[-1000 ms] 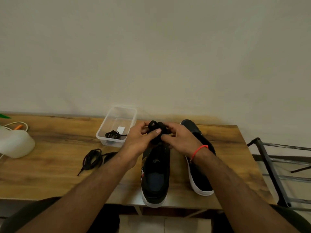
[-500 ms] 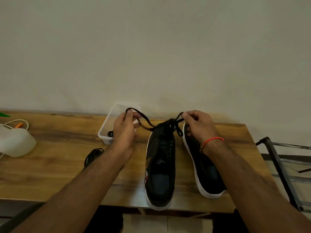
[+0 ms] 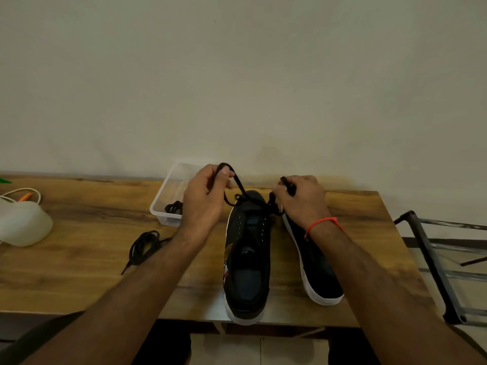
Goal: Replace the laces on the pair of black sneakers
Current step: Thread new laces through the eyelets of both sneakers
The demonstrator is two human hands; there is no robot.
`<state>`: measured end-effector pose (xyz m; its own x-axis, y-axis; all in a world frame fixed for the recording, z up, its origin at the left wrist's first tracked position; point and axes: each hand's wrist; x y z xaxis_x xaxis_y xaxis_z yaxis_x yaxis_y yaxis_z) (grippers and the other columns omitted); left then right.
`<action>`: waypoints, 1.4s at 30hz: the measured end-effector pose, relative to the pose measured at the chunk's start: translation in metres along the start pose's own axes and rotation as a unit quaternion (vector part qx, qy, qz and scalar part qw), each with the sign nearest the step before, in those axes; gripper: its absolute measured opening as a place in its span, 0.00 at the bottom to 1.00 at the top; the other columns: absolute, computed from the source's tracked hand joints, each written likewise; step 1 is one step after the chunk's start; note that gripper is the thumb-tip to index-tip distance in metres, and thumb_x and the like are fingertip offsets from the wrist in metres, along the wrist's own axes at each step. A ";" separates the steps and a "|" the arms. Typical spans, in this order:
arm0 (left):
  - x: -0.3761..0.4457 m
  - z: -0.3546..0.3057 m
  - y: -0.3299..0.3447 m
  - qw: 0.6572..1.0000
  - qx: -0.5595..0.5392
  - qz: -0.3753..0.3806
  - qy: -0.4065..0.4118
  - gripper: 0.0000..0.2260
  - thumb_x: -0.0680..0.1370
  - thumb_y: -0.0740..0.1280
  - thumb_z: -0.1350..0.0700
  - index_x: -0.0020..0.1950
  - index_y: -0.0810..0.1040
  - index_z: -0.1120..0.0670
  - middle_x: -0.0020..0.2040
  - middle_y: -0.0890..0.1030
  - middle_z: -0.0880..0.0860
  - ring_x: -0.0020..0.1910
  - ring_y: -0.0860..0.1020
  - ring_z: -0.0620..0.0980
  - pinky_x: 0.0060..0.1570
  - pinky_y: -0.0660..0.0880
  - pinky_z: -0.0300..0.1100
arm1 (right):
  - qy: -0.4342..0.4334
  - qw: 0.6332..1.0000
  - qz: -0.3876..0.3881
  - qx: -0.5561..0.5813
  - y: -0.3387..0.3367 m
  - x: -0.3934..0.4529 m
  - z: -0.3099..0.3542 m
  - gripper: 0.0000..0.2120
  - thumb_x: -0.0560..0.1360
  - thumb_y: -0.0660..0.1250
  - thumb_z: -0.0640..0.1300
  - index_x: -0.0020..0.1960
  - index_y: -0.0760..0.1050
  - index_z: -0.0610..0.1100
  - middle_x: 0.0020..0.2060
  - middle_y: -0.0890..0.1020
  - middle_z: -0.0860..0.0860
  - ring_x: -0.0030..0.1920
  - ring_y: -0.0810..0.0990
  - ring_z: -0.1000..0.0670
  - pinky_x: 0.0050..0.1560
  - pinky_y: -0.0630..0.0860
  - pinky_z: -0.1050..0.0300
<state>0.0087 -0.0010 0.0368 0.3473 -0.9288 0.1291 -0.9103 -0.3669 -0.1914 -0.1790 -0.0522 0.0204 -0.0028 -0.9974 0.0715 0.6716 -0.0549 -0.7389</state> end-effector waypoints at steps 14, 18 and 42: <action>0.004 -0.001 -0.013 0.975 0.194 0.031 0.108 0.05 0.80 0.71 0.53 0.54 0.84 0.43 0.34 0.77 0.42 0.35 0.77 0.36 0.33 0.70 0.28 | 0.048 0.906 -0.064 0.417 -0.018 0.004 0.015 0.09 0.82 0.63 0.46 0.46 0.78 0.42 0.26 0.68 0.49 0.21 0.69 0.51 0.25 0.70 0.59; 0.021 -0.008 -0.029 0.996 0.022 -0.052 -0.066 0.06 0.79 0.71 0.46 0.51 0.84 0.47 0.33 0.79 0.47 0.36 0.83 0.45 0.43 0.81 0.50 | 0.158 0.730 -0.209 0.631 -0.045 0.014 0.006 0.10 0.82 0.60 0.48 0.44 0.69 0.45 0.27 0.65 0.52 0.23 0.57 0.54 0.22 0.54 0.63; -0.004 -0.010 -0.003 0.992 0.070 0.099 -0.019 0.07 0.81 0.69 0.52 0.57 0.74 0.47 0.48 0.81 0.48 0.47 0.79 0.40 0.35 0.71 0.27 | -0.047 0.866 0.367 0.336 -0.022 -0.021 0.030 0.15 0.80 0.65 0.54 0.50 0.83 0.44 0.43 0.83 0.39 0.32 0.69 0.51 0.29 0.61 0.61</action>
<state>0.0081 0.0039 0.0464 0.1756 -0.9837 0.0393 -0.9219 -0.1783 -0.3439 -0.1718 -0.0292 0.0551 0.6468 -0.7423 -0.1750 0.7466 0.6632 -0.0534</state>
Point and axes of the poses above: each hand's wrist, its own x-axis towards the middle knuckle, its own y-axis out of the palm, z = x × y
